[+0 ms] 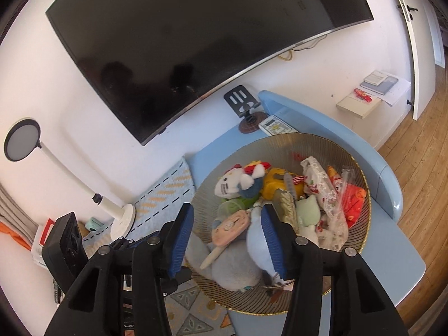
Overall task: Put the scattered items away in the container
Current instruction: 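Open both grippers to release the eraser and tag into the bowl, then move both grippers back over the markers and pink pen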
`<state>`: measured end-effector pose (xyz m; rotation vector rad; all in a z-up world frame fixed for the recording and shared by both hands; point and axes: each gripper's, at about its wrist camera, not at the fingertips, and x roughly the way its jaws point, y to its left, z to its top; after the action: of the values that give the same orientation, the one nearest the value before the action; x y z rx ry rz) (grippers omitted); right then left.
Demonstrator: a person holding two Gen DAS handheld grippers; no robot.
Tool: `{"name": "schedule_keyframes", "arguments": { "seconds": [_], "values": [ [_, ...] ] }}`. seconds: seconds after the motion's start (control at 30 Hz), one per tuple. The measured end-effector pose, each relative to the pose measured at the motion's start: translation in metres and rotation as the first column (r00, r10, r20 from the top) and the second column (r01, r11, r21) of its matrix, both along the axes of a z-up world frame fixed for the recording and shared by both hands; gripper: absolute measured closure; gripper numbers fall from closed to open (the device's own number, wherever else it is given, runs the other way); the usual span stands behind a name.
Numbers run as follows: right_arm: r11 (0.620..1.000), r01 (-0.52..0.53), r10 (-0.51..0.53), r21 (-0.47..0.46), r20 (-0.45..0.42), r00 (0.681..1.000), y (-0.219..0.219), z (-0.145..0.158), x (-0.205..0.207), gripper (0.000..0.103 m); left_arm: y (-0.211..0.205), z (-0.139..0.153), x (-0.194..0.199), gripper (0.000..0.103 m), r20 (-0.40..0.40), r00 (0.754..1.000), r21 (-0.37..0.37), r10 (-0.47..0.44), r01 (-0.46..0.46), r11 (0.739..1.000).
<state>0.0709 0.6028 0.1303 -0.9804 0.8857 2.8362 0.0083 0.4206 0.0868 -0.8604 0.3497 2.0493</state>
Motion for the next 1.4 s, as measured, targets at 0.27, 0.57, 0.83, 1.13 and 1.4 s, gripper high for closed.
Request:
{"name": "schedule_keyframes", "arguments": {
  "seconds": [0.27, 0.57, 0.83, 1.13, 1.4],
  "values": [
    [0.976, -0.209, 0.212, 0.059, -0.056, 0.976, -0.087, 0.014, -0.009, 0.037, -0.108, -0.004, 0.005, 0.025, -0.035, 0.974, -0.014, 0.222, -0.223, 0.975],
    [0.848, -0.514, 0.501, 0.125, 0.126, 0.856, -0.223, -0.025, -0.065, 0.037, -0.289, -0.064, -0.034, 0.025, 0.411, 0.755, 0.121, 0.51, -0.6, 0.791],
    [0.741, -0.656, 0.607, 0.14, 0.277, 0.745, -0.295, -0.065, -0.116, 0.06, -0.298, -0.086, -0.049, 0.025, 0.324, 0.693, 0.02, 0.644, -0.686, 0.728],
    [0.664, -0.737, 0.669, 0.123, 0.343, 0.66, -0.325, -0.098, -0.141, 0.084, -0.29, -0.094, -0.053, 0.023, 0.2, 0.677, -0.073, 0.709, -0.711, 0.699],
    [0.604, -0.757, 0.654, 0.249, 0.388, 0.649, -0.35, -0.11, -0.159, 0.075, -0.282, -0.096, -0.057, 0.009, 0.195, 0.697, -0.091, 0.69, -0.687, 0.721]
  ]
}}
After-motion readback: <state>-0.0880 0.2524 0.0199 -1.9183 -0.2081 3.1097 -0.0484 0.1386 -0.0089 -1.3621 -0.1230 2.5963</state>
